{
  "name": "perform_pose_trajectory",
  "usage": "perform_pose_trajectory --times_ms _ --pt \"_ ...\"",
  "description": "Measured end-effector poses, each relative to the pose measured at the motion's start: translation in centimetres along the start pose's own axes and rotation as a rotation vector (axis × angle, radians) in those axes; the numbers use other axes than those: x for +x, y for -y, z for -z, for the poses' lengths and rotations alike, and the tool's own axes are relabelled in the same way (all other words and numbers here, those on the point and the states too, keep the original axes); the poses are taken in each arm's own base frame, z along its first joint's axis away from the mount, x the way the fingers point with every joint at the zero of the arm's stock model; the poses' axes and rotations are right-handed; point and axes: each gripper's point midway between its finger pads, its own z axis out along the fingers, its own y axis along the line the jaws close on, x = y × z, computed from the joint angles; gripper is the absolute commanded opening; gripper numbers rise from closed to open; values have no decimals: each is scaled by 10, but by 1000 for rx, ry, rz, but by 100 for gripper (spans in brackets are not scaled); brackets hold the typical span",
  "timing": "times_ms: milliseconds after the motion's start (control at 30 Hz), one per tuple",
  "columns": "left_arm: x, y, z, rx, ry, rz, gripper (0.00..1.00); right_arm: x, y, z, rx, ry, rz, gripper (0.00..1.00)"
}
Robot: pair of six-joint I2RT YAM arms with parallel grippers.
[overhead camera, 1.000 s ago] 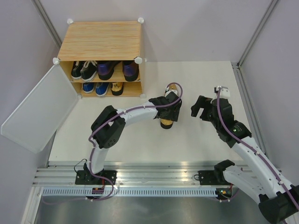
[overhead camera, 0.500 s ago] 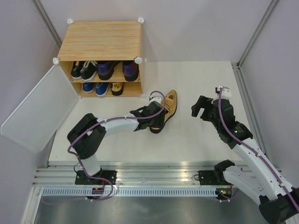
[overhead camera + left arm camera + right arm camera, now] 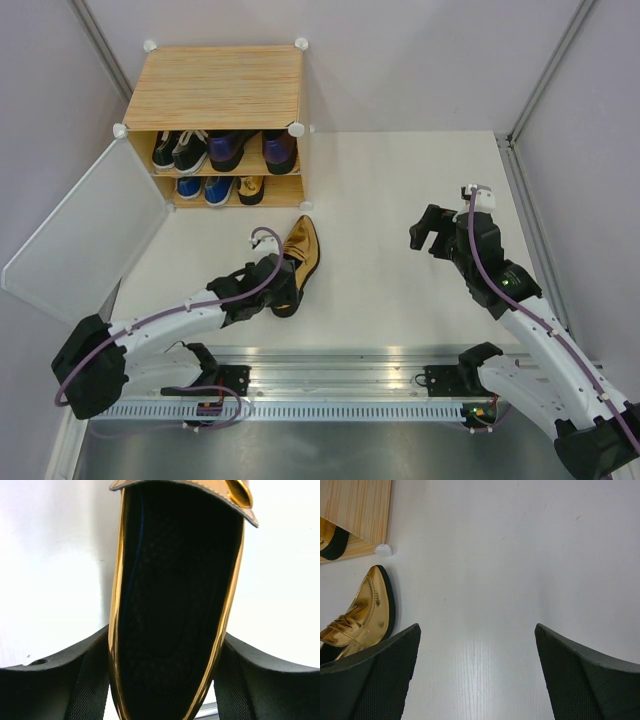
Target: Place and organize the shoes in the shoe cabinet
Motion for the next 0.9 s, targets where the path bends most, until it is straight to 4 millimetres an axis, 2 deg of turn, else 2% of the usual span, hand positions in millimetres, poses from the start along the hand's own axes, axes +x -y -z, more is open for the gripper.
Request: perform_pose_trajectory --times_ms 133,367,467,667,900 --pt "0 -14 11 -33 43 104 2 0 0 0 -3 -1 0 98" --pt "6 -30 12 -71 88 235 2 -1 -2 0 -8 3 -1 98" --pt "8 -33 7 -49 115 274 2 1 -2 -1 -11 -1 -1 98" --pt "-6 -36 -6 17 177 382 2 3 -3 -2 -15 -9 0 98" --pt "-23 -32 -22 33 206 374 2 8 -2 -7 -10 -28 5 98"
